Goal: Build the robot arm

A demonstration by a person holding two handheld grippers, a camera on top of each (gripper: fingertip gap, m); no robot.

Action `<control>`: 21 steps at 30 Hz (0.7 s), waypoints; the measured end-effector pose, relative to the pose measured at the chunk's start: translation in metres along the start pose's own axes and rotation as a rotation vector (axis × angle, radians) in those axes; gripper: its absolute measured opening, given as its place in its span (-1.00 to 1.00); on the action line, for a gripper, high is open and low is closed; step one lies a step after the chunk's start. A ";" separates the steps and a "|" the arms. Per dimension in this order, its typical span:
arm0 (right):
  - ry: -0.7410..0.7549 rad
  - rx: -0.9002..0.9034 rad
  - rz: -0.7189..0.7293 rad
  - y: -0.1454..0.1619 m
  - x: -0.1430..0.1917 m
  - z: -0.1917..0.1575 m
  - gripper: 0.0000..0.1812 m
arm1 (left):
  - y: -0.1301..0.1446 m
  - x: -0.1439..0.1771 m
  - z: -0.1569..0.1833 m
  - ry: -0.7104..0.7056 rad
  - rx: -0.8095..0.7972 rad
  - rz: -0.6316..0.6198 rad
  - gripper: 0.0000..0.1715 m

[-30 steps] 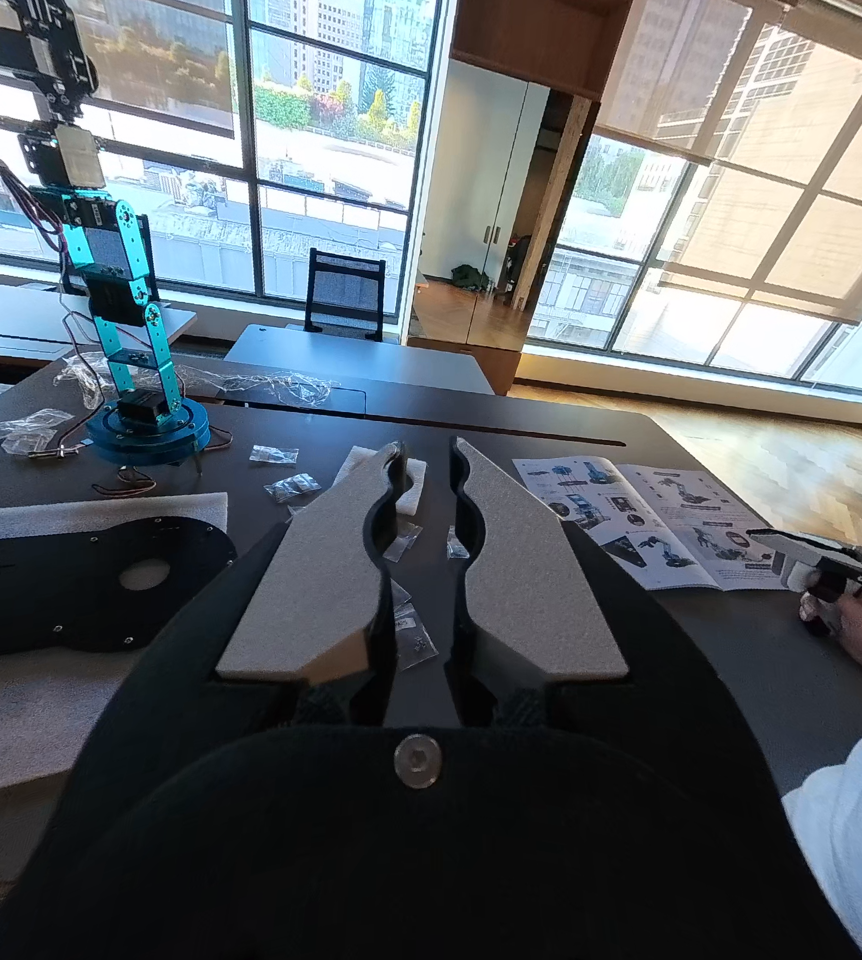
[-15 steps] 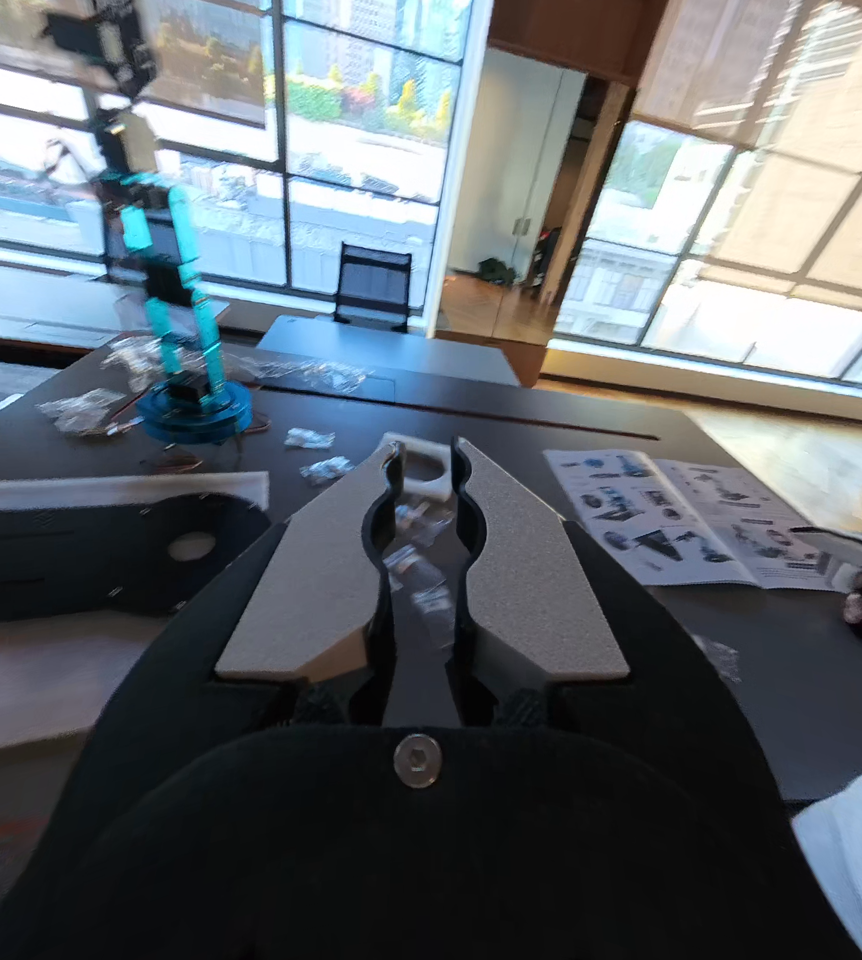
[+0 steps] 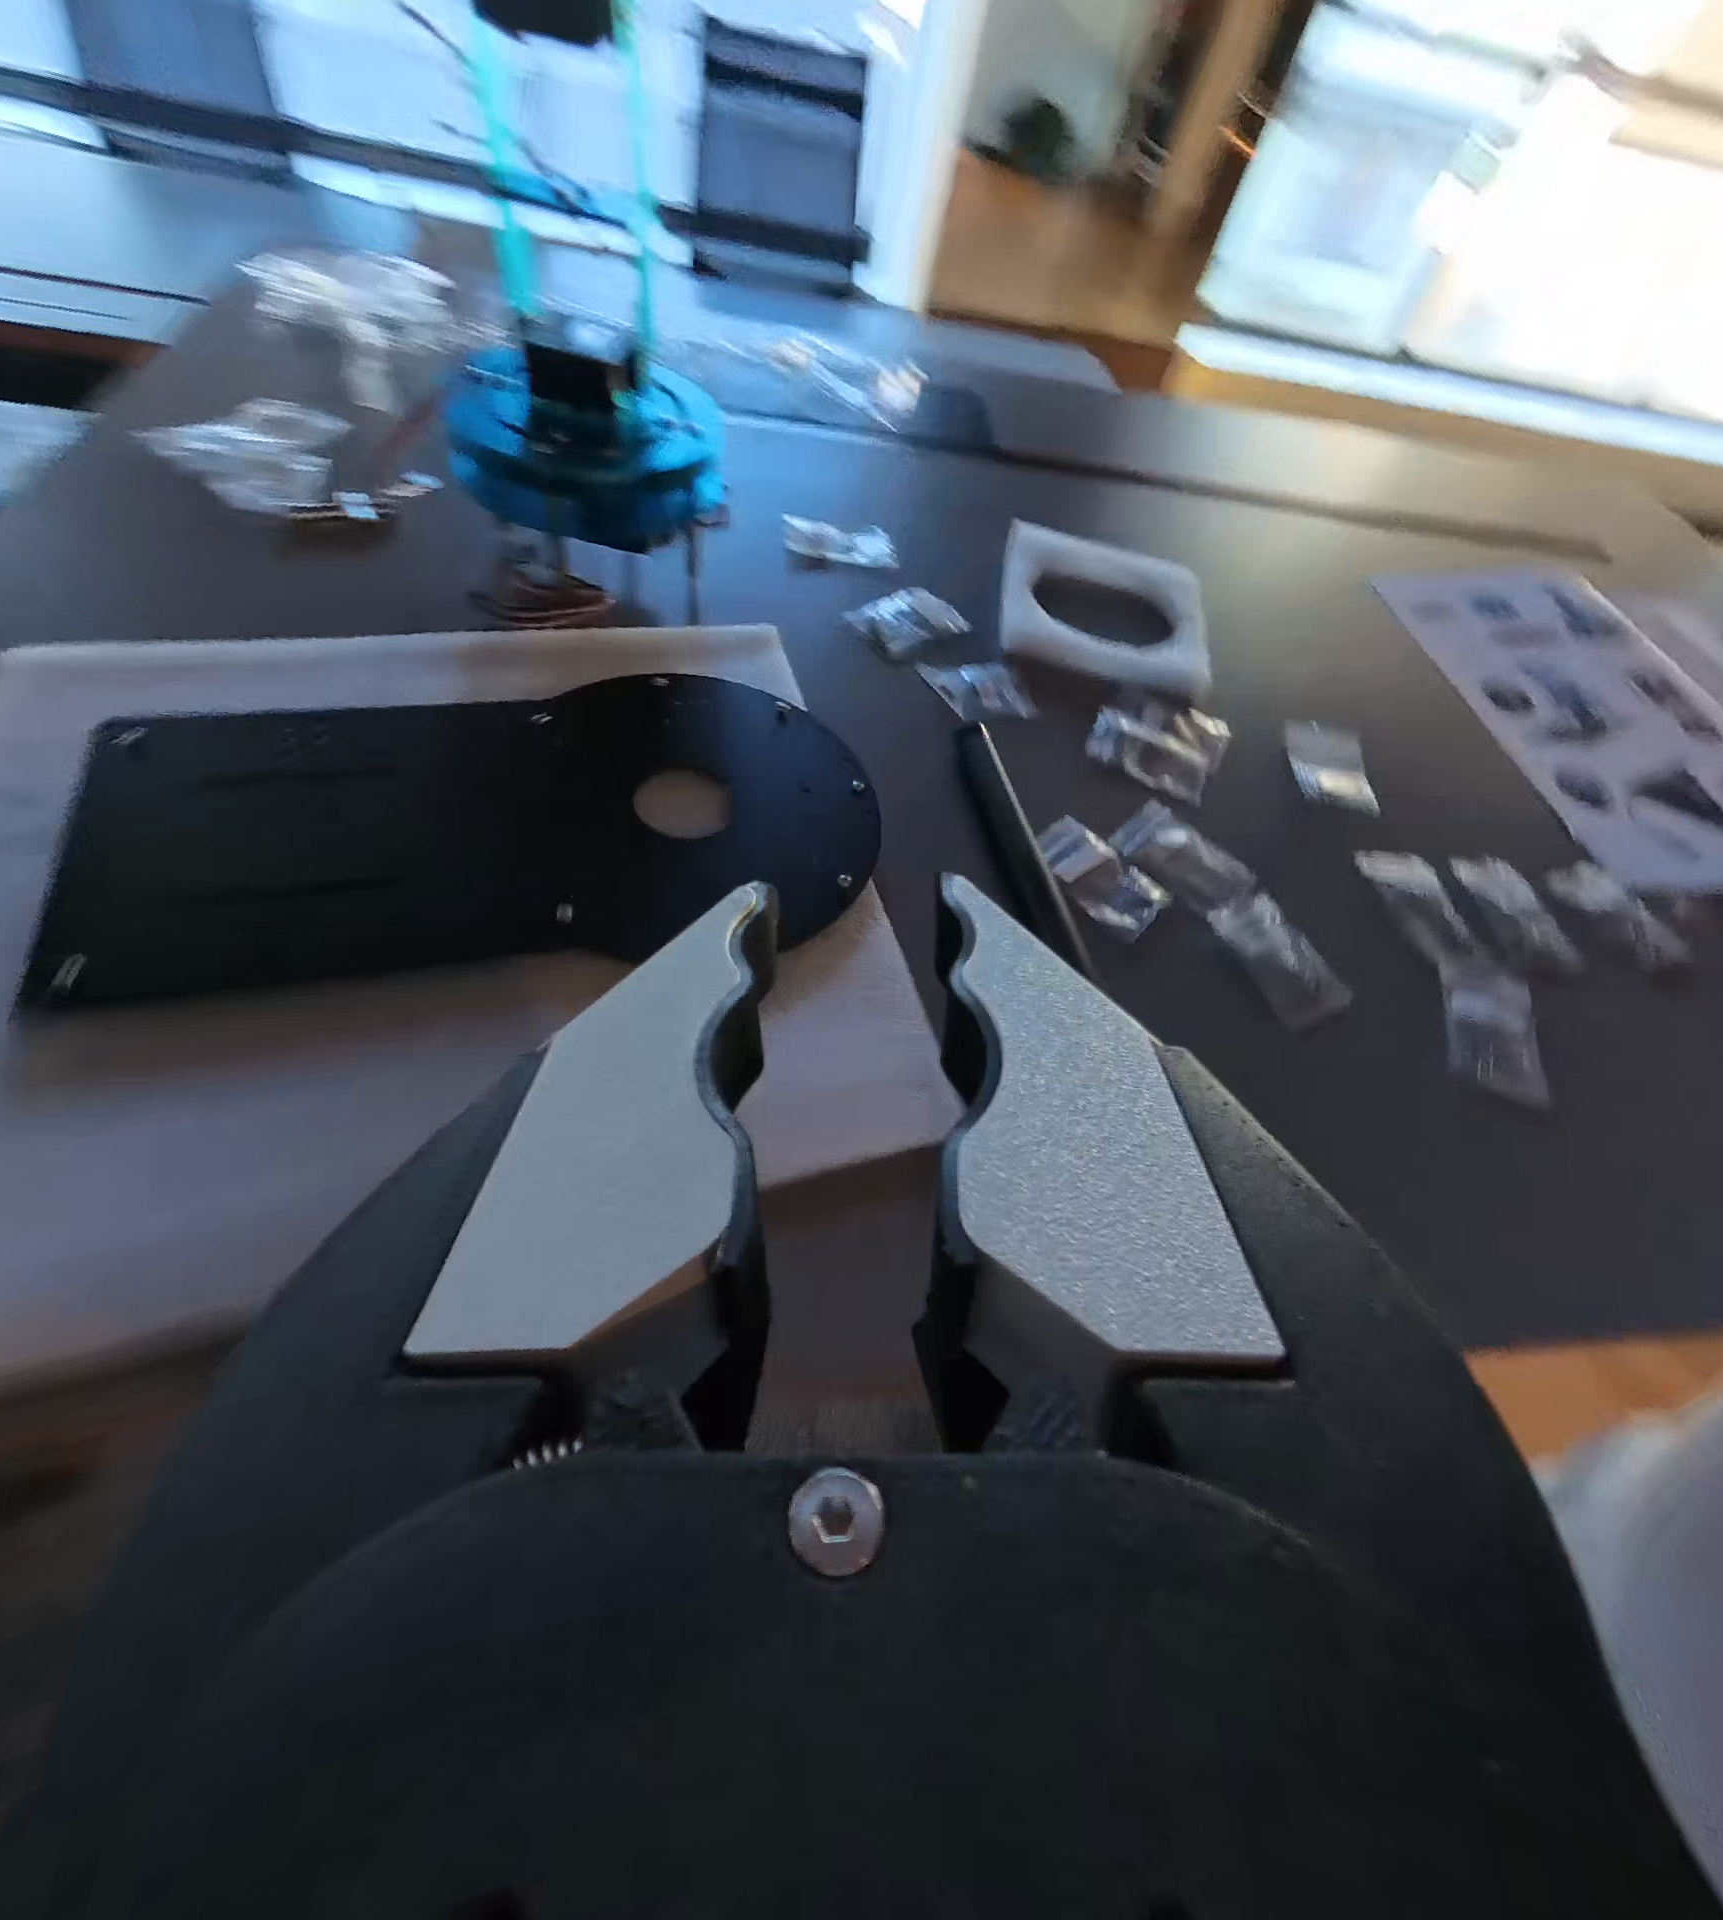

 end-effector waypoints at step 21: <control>0.044 -0.425 -0.492 0.044 -0.416 -0.460 -0.72 | -0.033 -0.191 -0.193 1.034 -0.666 -0.724 -0.56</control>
Point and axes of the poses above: each gripper's, where its closed fingertips meet, x back along the fingers, y out of its underside, z = x × y across the jaws, the point moved 3 cm from there along x, back along the fingers, and after that the axes turned 5 degrees about -z, right-handed, at the moved point
